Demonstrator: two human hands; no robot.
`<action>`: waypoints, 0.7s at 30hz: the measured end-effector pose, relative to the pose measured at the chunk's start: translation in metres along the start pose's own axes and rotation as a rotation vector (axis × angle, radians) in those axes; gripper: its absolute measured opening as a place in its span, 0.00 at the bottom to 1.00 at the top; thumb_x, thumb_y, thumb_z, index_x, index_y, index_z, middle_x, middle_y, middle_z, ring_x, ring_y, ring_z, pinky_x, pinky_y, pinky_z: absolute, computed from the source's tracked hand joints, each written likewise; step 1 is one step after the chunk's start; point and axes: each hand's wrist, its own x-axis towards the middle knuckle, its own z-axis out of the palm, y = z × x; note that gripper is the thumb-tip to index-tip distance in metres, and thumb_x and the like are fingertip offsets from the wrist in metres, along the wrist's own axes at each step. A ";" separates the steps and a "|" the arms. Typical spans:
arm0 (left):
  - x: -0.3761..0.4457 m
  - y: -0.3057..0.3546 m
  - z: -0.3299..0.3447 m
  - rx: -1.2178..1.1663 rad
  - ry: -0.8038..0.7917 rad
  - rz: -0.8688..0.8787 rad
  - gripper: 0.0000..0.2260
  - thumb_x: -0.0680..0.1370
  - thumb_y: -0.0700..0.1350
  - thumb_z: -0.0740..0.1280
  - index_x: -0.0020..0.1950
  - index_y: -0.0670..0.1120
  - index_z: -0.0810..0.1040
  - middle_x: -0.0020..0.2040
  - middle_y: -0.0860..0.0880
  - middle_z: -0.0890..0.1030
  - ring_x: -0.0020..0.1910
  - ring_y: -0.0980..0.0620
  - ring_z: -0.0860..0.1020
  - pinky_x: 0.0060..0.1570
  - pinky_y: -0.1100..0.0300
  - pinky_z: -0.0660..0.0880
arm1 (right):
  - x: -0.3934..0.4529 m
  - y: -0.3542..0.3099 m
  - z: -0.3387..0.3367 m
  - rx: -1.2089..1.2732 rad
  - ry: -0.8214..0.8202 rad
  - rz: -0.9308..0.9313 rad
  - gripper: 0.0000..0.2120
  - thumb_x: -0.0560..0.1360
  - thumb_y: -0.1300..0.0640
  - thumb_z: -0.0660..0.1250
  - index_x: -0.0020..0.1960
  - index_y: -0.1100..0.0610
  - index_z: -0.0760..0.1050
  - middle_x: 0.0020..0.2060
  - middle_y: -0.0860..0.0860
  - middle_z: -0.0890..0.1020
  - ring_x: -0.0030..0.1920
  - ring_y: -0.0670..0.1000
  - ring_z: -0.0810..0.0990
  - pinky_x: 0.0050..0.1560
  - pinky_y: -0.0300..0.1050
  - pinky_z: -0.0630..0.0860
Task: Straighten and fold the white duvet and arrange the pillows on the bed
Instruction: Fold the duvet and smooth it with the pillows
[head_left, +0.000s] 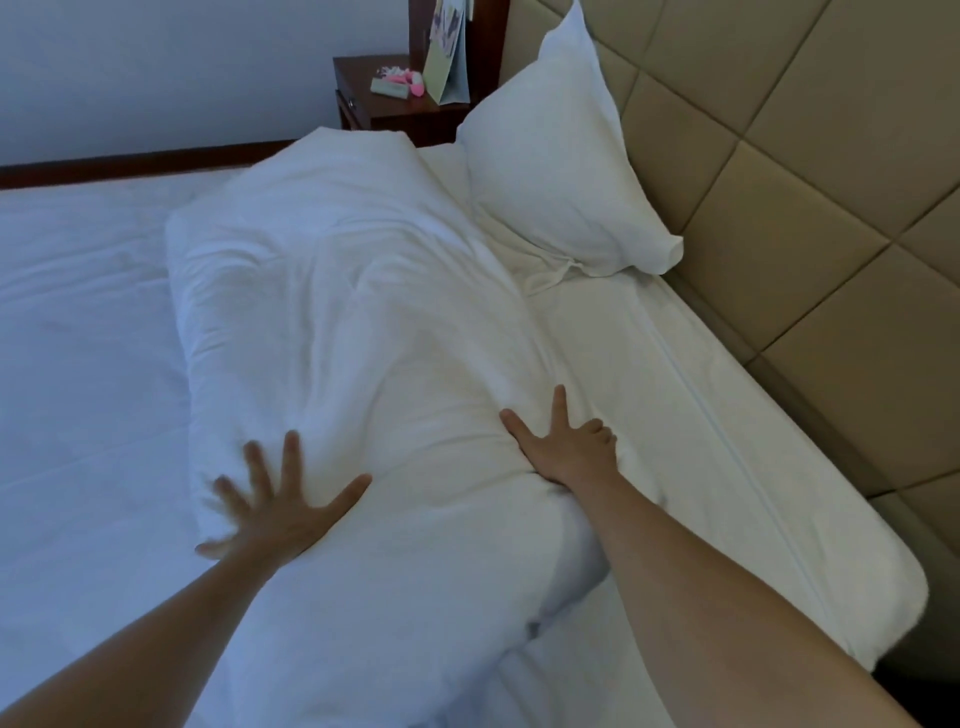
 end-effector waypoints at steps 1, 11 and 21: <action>0.000 -0.001 0.001 -0.021 0.003 -0.020 0.54 0.50 0.87 0.49 0.67 0.72 0.23 0.74 0.58 0.23 0.77 0.39 0.32 0.65 0.21 0.48 | -0.001 0.001 0.001 0.009 0.003 -0.005 0.55 0.59 0.14 0.40 0.77 0.40 0.31 0.77 0.69 0.47 0.78 0.67 0.46 0.77 0.61 0.42; -0.004 0.019 0.011 -0.096 0.094 -0.163 0.61 0.44 0.87 0.52 0.67 0.71 0.23 0.77 0.51 0.27 0.76 0.34 0.35 0.66 0.23 0.48 | 0.023 0.010 0.016 -0.012 0.054 -0.037 0.54 0.58 0.14 0.37 0.77 0.40 0.32 0.77 0.67 0.48 0.78 0.66 0.46 0.71 0.72 0.37; 0.002 0.028 0.023 -0.369 0.268 -0.456 0.71 0.41 0.86 0.57 0.75 0.61 0.31 0.79 0.40 0.47 0.77 0.36 0.50 0.71 0.32 0.52 | 0.079 0.035 0.017 0.227 0.038 -0.078 0.61 0.58 0.14 0.41 0.80 0.51 0.44 0.74 0.65 0.63 0.72 0.64 0.65 0.73 0.60 0.58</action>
